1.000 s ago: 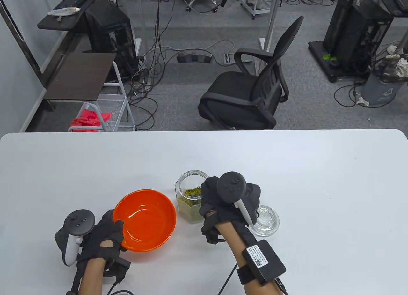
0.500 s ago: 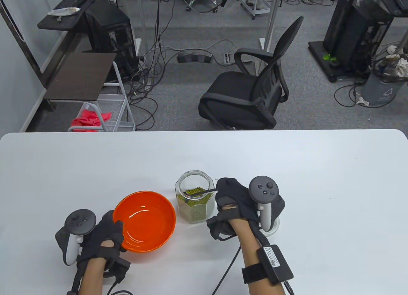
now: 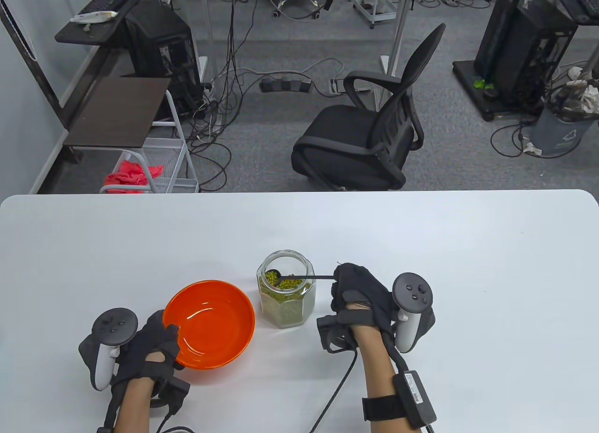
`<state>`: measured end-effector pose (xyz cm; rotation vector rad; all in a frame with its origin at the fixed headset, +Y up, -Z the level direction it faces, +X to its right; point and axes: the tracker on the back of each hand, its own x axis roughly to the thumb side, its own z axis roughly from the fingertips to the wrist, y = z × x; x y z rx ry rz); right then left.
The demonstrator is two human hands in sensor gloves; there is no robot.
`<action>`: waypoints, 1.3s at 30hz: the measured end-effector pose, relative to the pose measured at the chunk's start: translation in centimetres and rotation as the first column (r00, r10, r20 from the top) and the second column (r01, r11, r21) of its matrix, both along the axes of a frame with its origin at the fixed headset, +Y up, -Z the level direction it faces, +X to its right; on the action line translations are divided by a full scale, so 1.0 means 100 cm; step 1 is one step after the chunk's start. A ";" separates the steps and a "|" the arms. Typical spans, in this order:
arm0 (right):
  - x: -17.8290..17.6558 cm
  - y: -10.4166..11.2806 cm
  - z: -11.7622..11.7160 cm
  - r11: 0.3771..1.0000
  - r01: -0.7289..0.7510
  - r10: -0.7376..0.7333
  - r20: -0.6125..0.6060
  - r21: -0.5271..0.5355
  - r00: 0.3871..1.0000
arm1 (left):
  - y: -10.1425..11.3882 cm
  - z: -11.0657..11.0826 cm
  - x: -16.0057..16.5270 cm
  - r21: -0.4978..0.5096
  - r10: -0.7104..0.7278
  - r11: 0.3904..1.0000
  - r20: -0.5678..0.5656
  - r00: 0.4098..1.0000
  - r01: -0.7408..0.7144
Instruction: Portion mung beans with measuring scoop (Bowl in hand)
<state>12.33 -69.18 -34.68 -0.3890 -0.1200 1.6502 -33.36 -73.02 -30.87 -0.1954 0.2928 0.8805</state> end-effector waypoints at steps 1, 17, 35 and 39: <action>0.002 -0.001 0.000 1.000 0.009 -0.009 0.004 0.001 1.000 | 0.000 0.000 0.000 -0.001 0.002 1.000 -0.001 1.000 -0.002; 0.020 0.000 0.010 0.991 0.126 -0.127 0.031 0.047 0.991 | -0.001 0.001 -0.001 -0.006 0.019 1.000 -0.018 1.000 -0.019; -0.008 0.022 0.018 0.978 0.160 -0.148 -0.097 0.136 0.984 | -0.003 0.001 0.001 -0.008 0.018 1.000 -0.013 1.000 -0.018; -0.020 0.021 0.017 0.981 0.135 -0.115 -0.145 0.139 0.983 | -0.003 0.001 0.002 -0.009 0.021 1.000 -0.007 1.000 -0.021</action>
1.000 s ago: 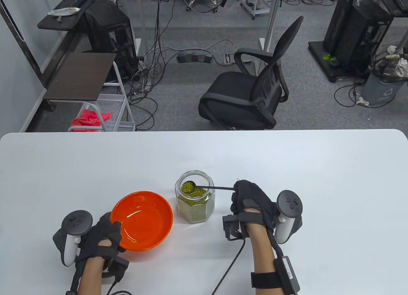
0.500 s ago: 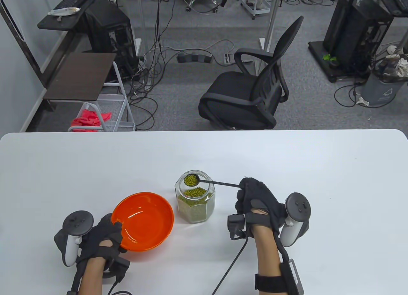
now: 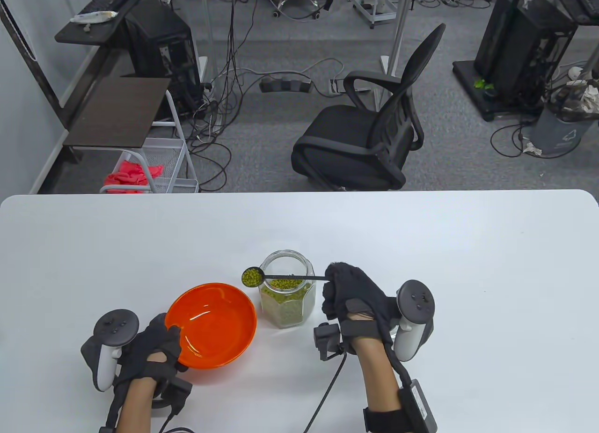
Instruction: Portion mung beans with measuring scoop (Bowl in hand)
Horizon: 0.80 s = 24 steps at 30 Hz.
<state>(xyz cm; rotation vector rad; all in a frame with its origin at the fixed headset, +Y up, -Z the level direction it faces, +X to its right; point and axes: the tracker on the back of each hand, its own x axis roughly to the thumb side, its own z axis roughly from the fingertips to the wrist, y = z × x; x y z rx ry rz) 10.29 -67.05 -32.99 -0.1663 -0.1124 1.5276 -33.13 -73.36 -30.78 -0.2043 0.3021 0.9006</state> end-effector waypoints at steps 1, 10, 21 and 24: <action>-0.003 0.000 0.000 1.000 -0.006 0.006 -0.011 0.004 1.000 | 0.000 0.000 0.000 0.000 -0.002 1.000 0.000 1.000 0.002; -0.026 0.010 0.004 0.989 -0.136 0.141 -0.084 0.061 0.986 | -0.001 -0.001 0.000 0.002 0.005 1.000 0.002 1.000 -0.005; -0.051 0.012 0.007 0.944 -0.313 0.325 -0.147 0.103 0.934 | -0.001 -0.001 0.000 0.005 0.006 1.000 0.006 1.000 -0.006; -0.059 0.012 0.008 0.929 -0.348 0.366 -0.176 0.127 0.914 | -0.001 -0.001 0.000 0.006 0.003 1.000 0.007 1.000 -0.003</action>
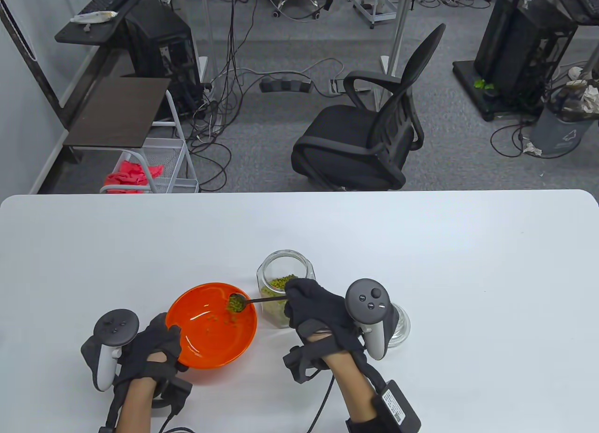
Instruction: Portion mung beans with measuring scoop (Bowl in hand)
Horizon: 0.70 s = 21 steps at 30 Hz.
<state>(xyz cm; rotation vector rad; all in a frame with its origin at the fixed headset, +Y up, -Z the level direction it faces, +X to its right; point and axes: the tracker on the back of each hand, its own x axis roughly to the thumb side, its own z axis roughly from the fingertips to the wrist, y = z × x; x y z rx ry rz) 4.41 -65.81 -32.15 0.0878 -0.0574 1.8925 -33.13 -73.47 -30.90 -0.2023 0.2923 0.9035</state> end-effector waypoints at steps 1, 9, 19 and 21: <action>-0.001 0.000 0.000 1.000 -0.009 0.009 -0.005 0.002 1.000 | 0.000 0.000 0.000 0.000 0.000 1.000 0.000 1.000 0.000; -0.011 0.003 0.002 0.997 -0.082 0.083 -0.081 0.010 0.993 | -0.001 0.000 0.000 -0.002 0.002 1.000 0.003 1.000 -0.002; -0.008 0.013 0.006 0.997 -0.063 0.066 -0.097 0.035 0.993 | -0.001 0.000 0.000 -0.001 -0.003 1.000 0.001 1.000 0.003; -0.006 0.016 0.007 0.998 -0.035 0.039 -0.091 0.043 0.995 | -0.001 0.000 0.000 -0.001 -0.004 1.000 0.000 1.000 0.004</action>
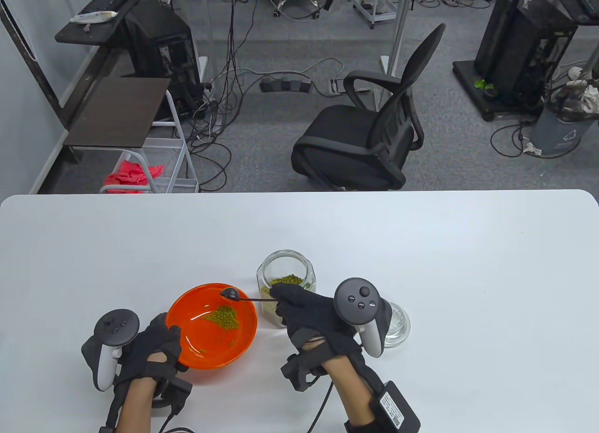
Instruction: Portion mung beans with measuring scoop (Bowl in hand)
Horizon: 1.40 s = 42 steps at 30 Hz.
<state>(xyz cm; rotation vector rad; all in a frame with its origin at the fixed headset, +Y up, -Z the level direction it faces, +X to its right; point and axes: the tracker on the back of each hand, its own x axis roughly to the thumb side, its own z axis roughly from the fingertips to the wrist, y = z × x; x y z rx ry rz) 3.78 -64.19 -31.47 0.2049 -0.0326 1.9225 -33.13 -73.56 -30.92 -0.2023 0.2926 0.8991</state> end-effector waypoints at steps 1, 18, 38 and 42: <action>0.001 0.001 0.001 1.000 0.013 -0.013 0.003 0.005 1.000 | 0.000 0.000 0.000 0.000 0.000 1.000 0.000 1.000 0.000; 0.048 0.021 0.009 0.971 0.192 -0.218 0.198 0.139 0.956 | 0.000 0.000 0.000 0.000 -0.004 1.000 -0.002 1.000 0.004; 0.034 0.015 0.000 0.960 -0.193 0.098 0.400 0.204 0.911 | 0.002 0.000 -0.004 0.013 -0.004 1.000 -0.007 1.000 0.004; 0.016 0.011 -0.008 0.937 -0.290 0.199 0.388 0.193 0.900 | 0.003 0.000 -0.005 0.021 -0.005 1.000 -0.003 1.000 0.005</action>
